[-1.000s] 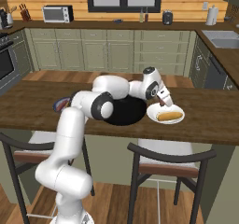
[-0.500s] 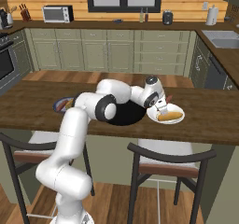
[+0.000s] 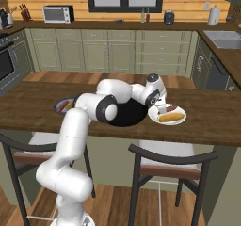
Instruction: Place one bun and one sausage from the bowl on each plate.
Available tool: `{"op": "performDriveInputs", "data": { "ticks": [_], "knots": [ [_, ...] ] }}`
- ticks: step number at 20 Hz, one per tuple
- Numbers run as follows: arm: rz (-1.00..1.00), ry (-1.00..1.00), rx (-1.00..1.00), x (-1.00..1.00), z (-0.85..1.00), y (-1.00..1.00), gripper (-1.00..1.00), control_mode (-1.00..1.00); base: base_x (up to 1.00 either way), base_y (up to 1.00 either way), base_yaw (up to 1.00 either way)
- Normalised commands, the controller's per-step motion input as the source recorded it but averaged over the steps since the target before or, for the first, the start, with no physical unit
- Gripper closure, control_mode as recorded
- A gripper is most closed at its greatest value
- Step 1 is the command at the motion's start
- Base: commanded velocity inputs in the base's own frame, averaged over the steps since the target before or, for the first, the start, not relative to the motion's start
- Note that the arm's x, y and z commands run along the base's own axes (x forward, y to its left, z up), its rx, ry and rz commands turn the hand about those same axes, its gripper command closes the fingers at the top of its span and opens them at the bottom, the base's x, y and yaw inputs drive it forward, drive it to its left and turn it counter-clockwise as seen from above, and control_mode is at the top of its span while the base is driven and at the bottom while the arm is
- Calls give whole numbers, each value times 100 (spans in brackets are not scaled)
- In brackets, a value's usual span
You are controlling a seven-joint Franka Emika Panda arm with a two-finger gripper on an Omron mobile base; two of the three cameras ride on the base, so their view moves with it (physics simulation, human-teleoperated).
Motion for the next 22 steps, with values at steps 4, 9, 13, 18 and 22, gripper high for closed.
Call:
{"op": "performDriveInputs", "data": {
  "ticks": [4,9,13,18,22],
  "knots": [
    [-11,-4,8,-11,54,2,-100,-100,0,0,0],
    [-1,-28,10,-99,100,3,-100,-100,0,0,0],
    [6,-15,6,-100,69,39,-100,-100,0,0,0],
    [16,-2,0,-100,4,98,-100,-100,0,0,0],
    [35,-4,-26,-100,-14,100,-100,-100,0,0,0]
  ]
}}
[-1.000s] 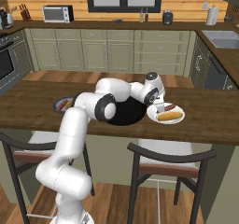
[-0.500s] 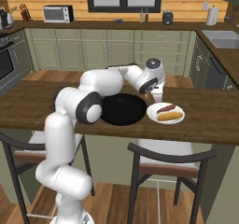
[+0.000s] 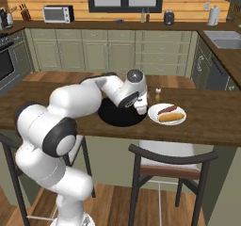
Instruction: Place one bun and one sausage from the bowl on each plate.
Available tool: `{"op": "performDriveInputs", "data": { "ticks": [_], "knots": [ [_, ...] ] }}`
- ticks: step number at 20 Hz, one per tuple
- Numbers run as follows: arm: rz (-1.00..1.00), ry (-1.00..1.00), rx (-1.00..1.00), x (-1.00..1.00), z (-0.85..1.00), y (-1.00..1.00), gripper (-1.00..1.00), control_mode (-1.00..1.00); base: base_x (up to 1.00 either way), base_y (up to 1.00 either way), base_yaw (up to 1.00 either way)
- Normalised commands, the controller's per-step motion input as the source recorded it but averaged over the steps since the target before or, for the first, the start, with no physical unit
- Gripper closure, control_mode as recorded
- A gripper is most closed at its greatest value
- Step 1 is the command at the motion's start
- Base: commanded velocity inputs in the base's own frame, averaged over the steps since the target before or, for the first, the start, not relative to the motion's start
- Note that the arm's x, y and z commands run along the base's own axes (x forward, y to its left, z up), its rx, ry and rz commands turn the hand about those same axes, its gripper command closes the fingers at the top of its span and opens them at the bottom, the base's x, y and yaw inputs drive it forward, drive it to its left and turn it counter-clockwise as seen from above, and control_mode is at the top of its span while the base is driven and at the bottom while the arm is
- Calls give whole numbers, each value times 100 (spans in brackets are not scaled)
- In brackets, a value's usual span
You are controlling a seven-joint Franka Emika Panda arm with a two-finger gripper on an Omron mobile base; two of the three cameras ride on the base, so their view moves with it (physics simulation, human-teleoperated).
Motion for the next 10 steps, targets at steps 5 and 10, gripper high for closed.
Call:
{"op": "performDriveInputs", "data": {
  "ticks": [5,10],
  "knots": [
    [4,-41,-1,-60,1,6,-100,-100,0,0,0],
    [3,-98,0,-73,0,52,-100,-100,0,0,0]
  ]
}}
